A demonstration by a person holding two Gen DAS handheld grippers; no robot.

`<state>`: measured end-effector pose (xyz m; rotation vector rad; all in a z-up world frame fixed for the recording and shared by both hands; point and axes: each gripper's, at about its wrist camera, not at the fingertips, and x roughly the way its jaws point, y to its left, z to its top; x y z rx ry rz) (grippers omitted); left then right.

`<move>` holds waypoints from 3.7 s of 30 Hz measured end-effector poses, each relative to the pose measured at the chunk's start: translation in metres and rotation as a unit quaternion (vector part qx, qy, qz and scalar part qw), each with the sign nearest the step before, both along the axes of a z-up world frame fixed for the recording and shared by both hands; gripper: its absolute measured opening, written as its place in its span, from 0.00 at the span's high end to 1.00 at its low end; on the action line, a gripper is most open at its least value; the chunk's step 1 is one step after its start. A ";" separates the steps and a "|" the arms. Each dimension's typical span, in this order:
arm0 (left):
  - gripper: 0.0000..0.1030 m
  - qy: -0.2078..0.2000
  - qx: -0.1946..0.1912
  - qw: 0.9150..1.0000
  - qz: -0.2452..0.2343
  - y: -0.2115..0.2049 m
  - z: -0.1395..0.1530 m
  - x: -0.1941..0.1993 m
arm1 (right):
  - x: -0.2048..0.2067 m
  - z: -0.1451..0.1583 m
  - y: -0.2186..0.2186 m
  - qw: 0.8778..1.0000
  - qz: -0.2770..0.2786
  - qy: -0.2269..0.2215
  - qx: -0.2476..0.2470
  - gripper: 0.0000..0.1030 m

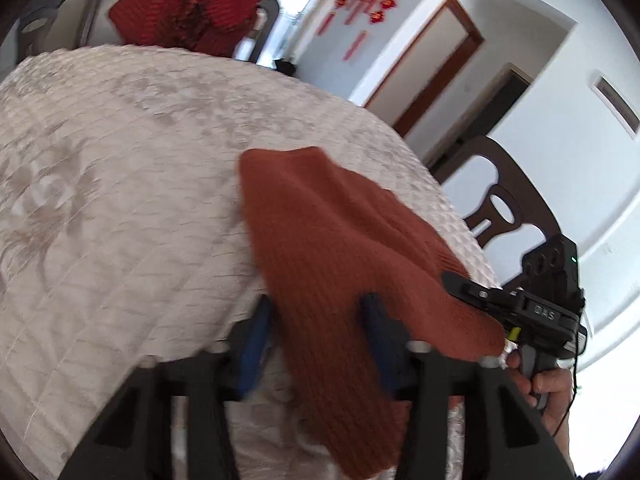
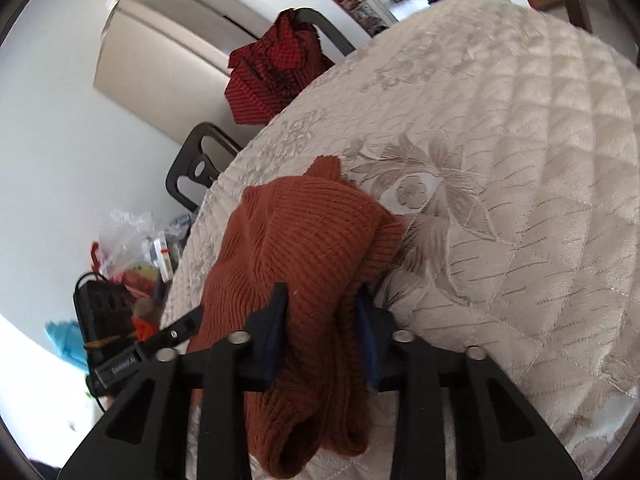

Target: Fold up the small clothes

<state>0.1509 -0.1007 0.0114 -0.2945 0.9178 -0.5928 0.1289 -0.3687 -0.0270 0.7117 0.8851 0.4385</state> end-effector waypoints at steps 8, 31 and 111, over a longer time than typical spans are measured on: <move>0.73 -0.047 0.017 0.999 0.001 0.003 0.031 -0.021 | -0.015 0.028 0.011 0.999 0.013 -0.034 0.001 0.77; 0.73 -0.101 0.085 0.986 0.098 0.176 0.067 -0.008 | 0.048 0.056 0.202 0.987 0.134 -0.076 0.050 0.77; 0.30 -0.022 0.252 0.941 0.227 0.183 -0.017 -0.116 | -0.064 0.011 0.250 0.910 0.185 -0.102 -0.357 0.43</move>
